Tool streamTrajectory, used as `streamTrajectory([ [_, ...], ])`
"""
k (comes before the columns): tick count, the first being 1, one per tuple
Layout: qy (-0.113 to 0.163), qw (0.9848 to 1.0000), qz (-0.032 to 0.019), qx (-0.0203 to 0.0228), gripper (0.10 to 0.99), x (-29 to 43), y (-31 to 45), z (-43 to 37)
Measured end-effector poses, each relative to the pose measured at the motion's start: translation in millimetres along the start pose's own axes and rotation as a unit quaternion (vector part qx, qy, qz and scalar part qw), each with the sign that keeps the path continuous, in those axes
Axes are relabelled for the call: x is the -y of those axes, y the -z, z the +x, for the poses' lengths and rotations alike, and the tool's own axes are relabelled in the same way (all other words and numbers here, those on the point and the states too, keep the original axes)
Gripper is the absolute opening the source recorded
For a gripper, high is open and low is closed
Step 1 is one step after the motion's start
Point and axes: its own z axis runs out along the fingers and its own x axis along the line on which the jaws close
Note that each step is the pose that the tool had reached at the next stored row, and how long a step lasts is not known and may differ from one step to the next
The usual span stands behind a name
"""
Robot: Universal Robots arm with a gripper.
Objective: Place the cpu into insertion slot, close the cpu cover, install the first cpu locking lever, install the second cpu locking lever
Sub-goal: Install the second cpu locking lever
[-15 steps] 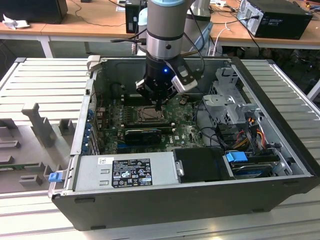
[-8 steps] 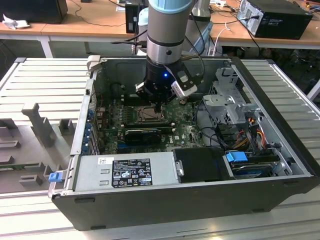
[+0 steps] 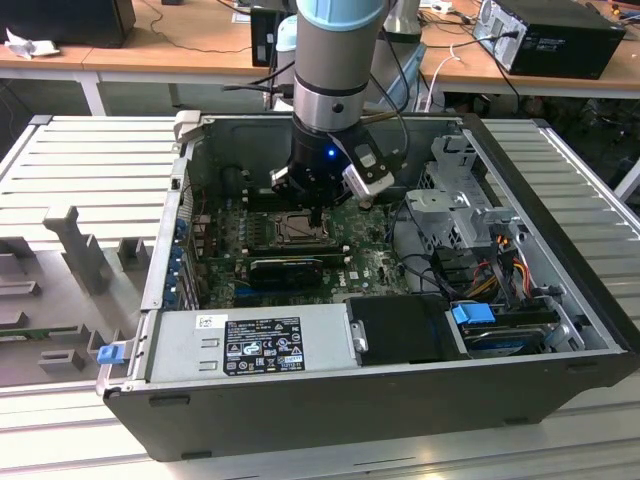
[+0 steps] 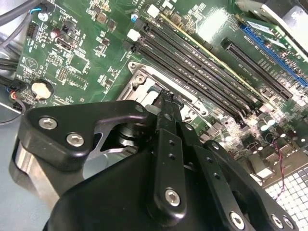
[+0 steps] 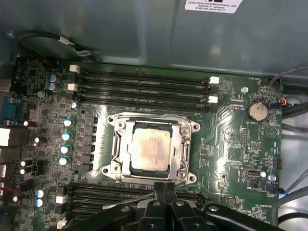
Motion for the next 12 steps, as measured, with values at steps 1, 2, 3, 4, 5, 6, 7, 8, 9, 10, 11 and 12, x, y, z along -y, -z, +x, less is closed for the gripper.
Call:
streamTrajectory([
  [1, 0.0, 1.0, 0.0, 0.0, 0.106, 1.7, -0.1, 0.2],
  [2, 0.0, 1.0, 0.0, 0.0, 0.106, 3.7, 0.0, 0.3],
  [3, 0.0, 1.0, 0.0, 0.0, 0.106, 6.5, 0.1, 0.6],
  [4, 0.0, 1.0, -0.0015, -0.0001, 0.106, 9.4, 0.3, 0.8],
  [5, 0.0, 1.0, -0.0021, -0.0001, 0.106, 10.6, 0.4, 0.9],
  [6, 0.0, 1.0, -0.0021, -0.0002, 0.106, 11.2, 0.4, 1.0],
  [7, 0.0, 1.0, -0.0022, -0.0001, 0.106, 11.3, 0.3, 1.0],
  [8, 0.0, 1.0, -0.0021, -0.0002, 0.106, 11.5, 0.3, 1.0],
  [9, 0.0, 1.0, -0.0021, -0.0002, 0.106, 11.8, 0.3, 1.0],
  [10, 0.0, 1.0, -0.0021, -0.0002, 0.106, 12.1, 0.3, 1.0],
  [11, 0.0, 1.0, -0.0021, -0.0002, 0.106, 12.5, 0.2, 1.1],
  [12, 0.0, 1.0, -0.0021, -0.0002, 0.106, 13.0, 0.1, 1.1],
])
